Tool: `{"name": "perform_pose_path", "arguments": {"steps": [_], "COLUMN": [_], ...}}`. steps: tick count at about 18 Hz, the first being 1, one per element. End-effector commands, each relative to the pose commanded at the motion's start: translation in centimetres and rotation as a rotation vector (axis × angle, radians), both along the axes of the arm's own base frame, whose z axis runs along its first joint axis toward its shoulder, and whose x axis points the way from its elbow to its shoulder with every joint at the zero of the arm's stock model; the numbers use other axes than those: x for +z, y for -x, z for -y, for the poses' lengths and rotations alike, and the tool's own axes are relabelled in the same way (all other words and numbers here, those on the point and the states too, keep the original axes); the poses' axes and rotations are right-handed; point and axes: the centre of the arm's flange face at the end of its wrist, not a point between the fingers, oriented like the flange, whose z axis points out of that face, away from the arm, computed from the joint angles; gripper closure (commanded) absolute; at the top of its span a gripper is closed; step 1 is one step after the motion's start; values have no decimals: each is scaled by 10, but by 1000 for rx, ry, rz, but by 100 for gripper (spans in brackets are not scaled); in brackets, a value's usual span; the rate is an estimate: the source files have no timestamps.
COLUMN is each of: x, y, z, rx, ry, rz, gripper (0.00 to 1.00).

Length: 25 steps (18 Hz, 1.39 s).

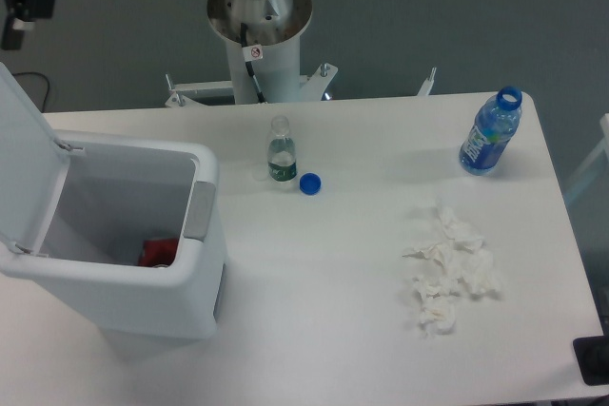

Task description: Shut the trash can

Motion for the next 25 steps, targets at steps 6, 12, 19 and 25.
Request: {"name": "perform_pose_path", "arguments": {"steps": [6, 12, 19, 25], "x": [-8, -15, -26, -44], "y": [-7, -16, -18, -8], "z": [-22, -58, -81, -97], "rx": [-78, -119, -132, -111], "ry": [-40, -27, -19, 5], "rz": [7, 14, 14, -8], "gripper": [0, 0, 0, 0]}}
